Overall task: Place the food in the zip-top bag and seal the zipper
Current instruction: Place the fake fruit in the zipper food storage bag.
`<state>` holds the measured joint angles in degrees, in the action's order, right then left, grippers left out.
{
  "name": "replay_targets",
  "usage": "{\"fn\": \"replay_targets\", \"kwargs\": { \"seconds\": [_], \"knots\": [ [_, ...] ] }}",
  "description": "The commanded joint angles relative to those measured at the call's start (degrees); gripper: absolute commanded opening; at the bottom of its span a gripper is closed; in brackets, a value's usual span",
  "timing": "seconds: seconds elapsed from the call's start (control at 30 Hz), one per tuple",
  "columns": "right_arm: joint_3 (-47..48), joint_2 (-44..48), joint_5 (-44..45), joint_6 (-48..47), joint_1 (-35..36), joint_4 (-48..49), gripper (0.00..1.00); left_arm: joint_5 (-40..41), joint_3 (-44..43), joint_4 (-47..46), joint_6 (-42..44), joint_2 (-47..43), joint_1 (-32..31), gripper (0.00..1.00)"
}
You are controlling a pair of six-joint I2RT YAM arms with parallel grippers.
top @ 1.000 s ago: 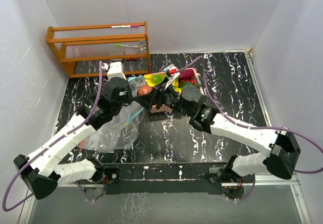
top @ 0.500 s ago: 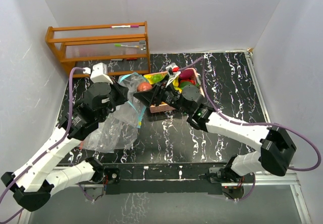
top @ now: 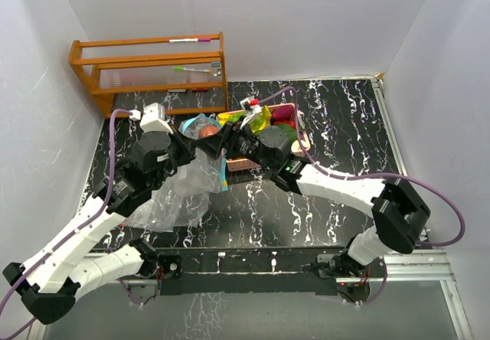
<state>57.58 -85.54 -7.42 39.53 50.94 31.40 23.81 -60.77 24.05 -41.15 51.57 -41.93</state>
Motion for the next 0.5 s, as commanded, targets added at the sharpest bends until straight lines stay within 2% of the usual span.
{"fn": "replay_targets", "kwargs": {
  "seconds": [0.0, 0.27, 0.47],
  "knots": [
    [7.5, -3.6, 5.1, -1.8, 0.4, -7.6, 0.21, -1.8, 1.0, -3.7, -0.7, -2.8, -0.1, 0.0],
    [20.8, -13.7, 12.9, -6.4, 2.1, -33.6, 0.21, 0.3, 0.7, -3.6, 0.4, -3.8, -0.1, 0.0],
    [27.2, -18.5, 12.2, -11.8, 4.7, -40.0, 0.21, 1.7, 0.9, -4.1, 1.9, -3.4, -0.1, 0.0]
  ]
}}
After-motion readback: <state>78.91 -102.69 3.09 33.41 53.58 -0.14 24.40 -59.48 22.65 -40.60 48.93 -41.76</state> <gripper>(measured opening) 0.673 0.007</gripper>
